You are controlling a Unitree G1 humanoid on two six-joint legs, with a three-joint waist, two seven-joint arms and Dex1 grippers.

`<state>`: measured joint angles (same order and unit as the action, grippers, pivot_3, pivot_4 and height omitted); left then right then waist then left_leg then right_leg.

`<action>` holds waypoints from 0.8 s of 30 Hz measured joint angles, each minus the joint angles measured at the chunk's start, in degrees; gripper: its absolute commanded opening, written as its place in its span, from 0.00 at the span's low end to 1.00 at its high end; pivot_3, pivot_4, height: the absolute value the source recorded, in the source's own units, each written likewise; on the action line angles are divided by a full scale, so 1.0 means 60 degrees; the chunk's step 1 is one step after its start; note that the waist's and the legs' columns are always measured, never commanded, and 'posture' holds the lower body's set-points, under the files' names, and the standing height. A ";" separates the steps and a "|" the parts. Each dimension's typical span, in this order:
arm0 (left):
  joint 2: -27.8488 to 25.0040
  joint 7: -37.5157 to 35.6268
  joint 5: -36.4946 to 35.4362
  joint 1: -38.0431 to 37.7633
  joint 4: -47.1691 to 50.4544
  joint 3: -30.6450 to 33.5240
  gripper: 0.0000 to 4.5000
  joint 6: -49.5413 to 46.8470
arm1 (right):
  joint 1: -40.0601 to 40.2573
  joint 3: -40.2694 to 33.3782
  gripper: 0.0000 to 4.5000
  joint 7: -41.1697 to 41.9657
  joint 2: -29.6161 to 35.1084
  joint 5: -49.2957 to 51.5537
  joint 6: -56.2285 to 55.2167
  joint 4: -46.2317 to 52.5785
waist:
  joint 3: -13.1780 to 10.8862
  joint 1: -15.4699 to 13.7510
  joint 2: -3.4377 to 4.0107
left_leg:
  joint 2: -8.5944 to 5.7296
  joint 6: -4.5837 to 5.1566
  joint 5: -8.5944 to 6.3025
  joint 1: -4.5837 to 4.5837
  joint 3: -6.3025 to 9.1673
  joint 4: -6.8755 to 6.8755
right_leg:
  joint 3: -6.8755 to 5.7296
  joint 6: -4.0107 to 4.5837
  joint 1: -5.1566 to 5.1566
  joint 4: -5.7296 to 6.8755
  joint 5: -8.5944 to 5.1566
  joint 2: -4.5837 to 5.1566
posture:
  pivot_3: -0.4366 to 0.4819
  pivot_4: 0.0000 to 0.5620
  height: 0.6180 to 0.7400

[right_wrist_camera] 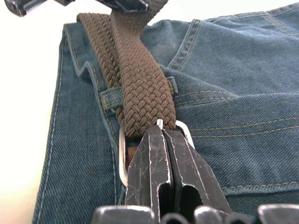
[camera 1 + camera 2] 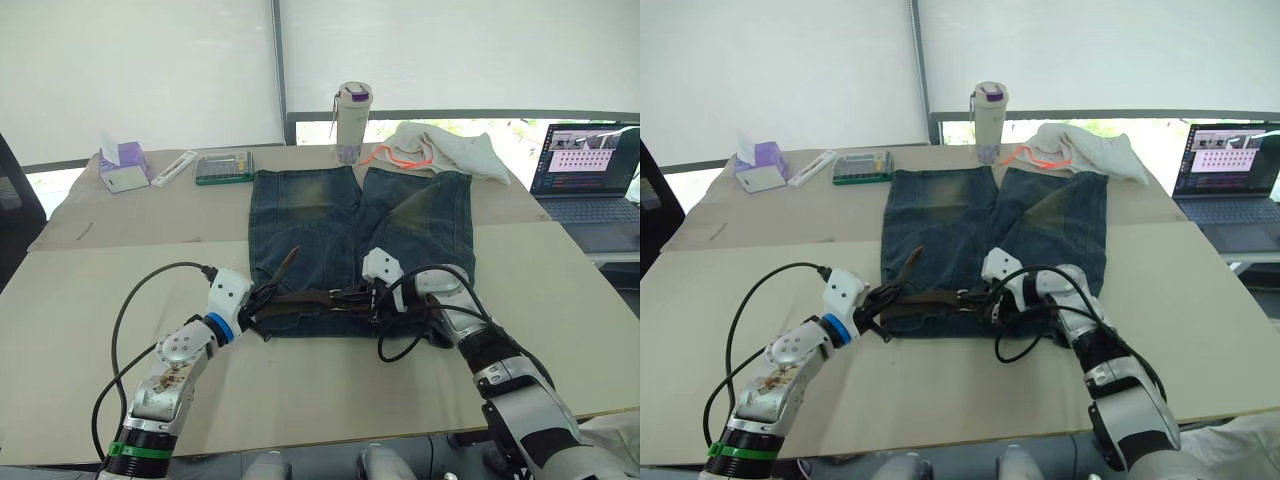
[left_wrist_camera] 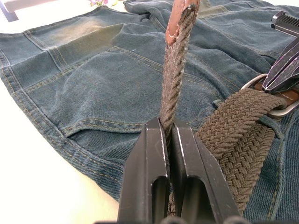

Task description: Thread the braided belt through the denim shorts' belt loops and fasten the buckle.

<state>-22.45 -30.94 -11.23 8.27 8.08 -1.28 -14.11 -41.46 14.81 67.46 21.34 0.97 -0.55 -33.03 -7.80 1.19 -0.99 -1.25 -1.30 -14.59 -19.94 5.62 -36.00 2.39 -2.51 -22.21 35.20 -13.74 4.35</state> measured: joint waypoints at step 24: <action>0.2308 -0.0229 -0.0161 0.3061 0.0552 -0.1699 0.00 -0.1479 | 0.0011 0.0619 0.01 -0.0789 -0.0123 -0.0777 0.1454 0.0836 | 0.0185 0.0153 0.0022 | -0.0002 0.0001 0.0000 0.0037 0.0005 -0.0026 | 0.0000 -0.0005 0.0046 0.0027 -0.0009 -0.0009 | 0.48 0.27 1.00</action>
<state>-8.60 -32.32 -12.20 26.64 11.39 -11.47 -22.98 -41.39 18.52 62.73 20.60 -3.69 8.17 -28.01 -6.70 2.11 -0.86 -1.26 -1.29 -14.59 -19.72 5.65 -36.16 2.39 -2.54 -21.94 35.36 -13.80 4.29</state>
